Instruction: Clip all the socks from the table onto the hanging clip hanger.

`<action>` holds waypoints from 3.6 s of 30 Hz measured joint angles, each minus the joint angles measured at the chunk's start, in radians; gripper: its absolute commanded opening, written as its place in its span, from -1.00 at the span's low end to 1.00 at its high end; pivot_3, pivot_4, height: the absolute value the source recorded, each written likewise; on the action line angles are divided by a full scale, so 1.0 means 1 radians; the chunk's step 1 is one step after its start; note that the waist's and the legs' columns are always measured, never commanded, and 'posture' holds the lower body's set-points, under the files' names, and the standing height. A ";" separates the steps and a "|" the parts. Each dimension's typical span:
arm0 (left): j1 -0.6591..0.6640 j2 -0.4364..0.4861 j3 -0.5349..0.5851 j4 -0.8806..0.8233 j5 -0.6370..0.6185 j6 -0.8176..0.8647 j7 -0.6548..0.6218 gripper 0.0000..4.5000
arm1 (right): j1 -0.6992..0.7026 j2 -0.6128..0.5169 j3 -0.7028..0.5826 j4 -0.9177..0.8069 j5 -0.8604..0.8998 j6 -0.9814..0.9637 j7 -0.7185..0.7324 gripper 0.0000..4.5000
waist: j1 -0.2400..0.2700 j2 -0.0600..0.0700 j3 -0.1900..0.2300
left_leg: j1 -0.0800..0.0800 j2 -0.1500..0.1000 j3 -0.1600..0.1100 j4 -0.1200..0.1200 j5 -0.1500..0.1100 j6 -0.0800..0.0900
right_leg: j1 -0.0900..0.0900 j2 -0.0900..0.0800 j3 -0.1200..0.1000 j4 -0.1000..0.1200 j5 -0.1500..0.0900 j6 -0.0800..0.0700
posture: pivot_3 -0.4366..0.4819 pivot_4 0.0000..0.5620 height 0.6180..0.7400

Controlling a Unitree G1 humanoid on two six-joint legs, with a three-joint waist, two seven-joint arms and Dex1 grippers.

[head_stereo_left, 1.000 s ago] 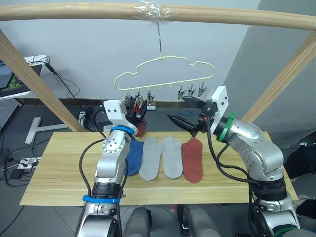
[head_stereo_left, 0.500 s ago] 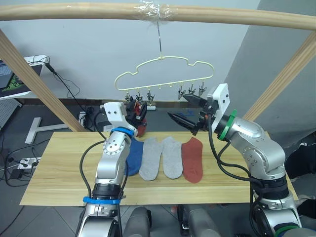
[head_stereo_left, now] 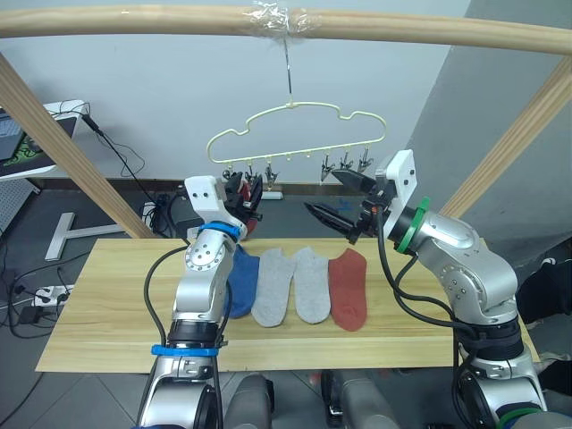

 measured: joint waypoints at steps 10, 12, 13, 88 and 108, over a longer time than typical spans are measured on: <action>-0.004 -0.015 -0.012 0.001 0.002 -0.014 -0.001 -0.05 | 0.000 -0.001 0.000 0.000 0.000 0.000 -0.001 1.00 | 0.000 0.000 0.000 | 0.000 0.000 0.000 0.000 0.000 0.000 | 0.000 0.000 0.000 0.000 0.000 0.000 | -0.15 -0.32 1.00; -0.004 -0.017 -0.013 0.001 0.003 -0.014 -0.001 -0.05 | 0.000 -0.001 0.000 0.000 0.000 0.000 -0.001 1.00 | 0.000 0.000 0.000 | 0.000 0.000 0.000 0.000 0.000 0.000 | 0.000 0.000 0.000 0.000 0.000 0.000 | -0.15 -0.32 1.00; -0.004 -0.017 -0.014 0.001 0.003 -0.014 -0.001 -0.05 | 0.000 -0.001 0.000 0.000 0.000 0.000 -0.001 1.00 | 0.000 0.000 0.000 | 0.000 0.000 0.000 0.000 0.000 0.000 | 0.000 0.000 0.000 0.000 0.000 0.000 | -0.15 -0.32 1.00; -0.011 -0.047 -0.037 0.002 0.103 -0.073 0.101 -0.99 | -0.001 -0.012 -0.015 0.000 0.007 -0.002 -0.026 1.00 | -0.001 0.000 0.000 | 0.000 0.000 0.000 0.002 0.000 0.000 | 0.000 0.000 0.000 0.001 0.000 0.000 | -0.19 -0.31 1.00; 0.008 0.040 0.037 -0.133 -0.144 0.213 -0.088 -0.99 | 0.145 -0.030 0.198 0.519 -0.350 -0.244 -0.069 1.00 | -0.004 -0.001 -0.001 | 0.001 0.001 0.002 0.011 0.000 0.000 | 0.002 0.003 0.002 0.003 -0.002 0.005 | -0.12 -0.28 1.00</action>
